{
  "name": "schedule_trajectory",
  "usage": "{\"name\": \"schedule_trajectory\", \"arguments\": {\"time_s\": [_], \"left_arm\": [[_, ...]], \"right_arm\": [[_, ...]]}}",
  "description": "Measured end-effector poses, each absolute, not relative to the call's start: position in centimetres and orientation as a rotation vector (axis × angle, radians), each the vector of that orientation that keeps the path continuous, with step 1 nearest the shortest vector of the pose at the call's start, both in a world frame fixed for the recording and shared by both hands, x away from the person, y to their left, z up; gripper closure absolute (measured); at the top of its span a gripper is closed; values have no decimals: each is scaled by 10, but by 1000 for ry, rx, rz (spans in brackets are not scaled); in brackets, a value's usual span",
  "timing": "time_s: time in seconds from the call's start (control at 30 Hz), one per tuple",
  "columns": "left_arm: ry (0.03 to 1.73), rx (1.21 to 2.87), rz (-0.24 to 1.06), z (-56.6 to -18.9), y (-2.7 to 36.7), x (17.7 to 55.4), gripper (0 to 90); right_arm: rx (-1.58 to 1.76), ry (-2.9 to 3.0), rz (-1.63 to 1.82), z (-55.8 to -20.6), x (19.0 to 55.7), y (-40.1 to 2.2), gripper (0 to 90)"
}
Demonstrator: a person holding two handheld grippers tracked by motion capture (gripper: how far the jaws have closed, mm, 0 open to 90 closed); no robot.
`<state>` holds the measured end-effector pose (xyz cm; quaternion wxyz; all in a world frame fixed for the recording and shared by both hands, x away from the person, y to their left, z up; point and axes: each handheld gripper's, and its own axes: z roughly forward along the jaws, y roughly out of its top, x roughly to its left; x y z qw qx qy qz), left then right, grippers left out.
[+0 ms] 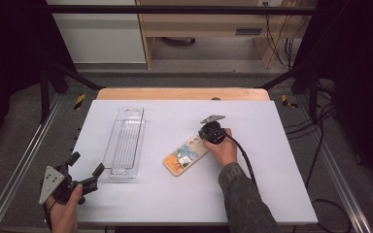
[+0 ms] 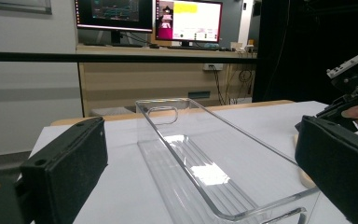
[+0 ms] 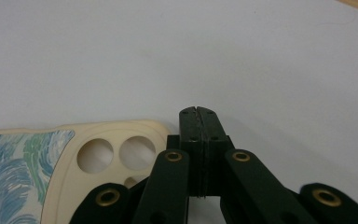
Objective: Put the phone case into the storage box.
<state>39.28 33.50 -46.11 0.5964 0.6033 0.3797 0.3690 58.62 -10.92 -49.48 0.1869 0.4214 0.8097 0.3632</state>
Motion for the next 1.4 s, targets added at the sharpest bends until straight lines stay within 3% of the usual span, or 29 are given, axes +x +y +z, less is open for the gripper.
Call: {"name": "schedule_trajectory", "arguments": {"time_s": [0.53,1.4], "left_arm": [[882,1407,855,-462,334,393,22],[877,1413,855,-461,333,394,22]], "right_arm": [[1130,2353,1077,-499,580,-97,900],[966,2491,1123,-496,538,-62,900]]}}
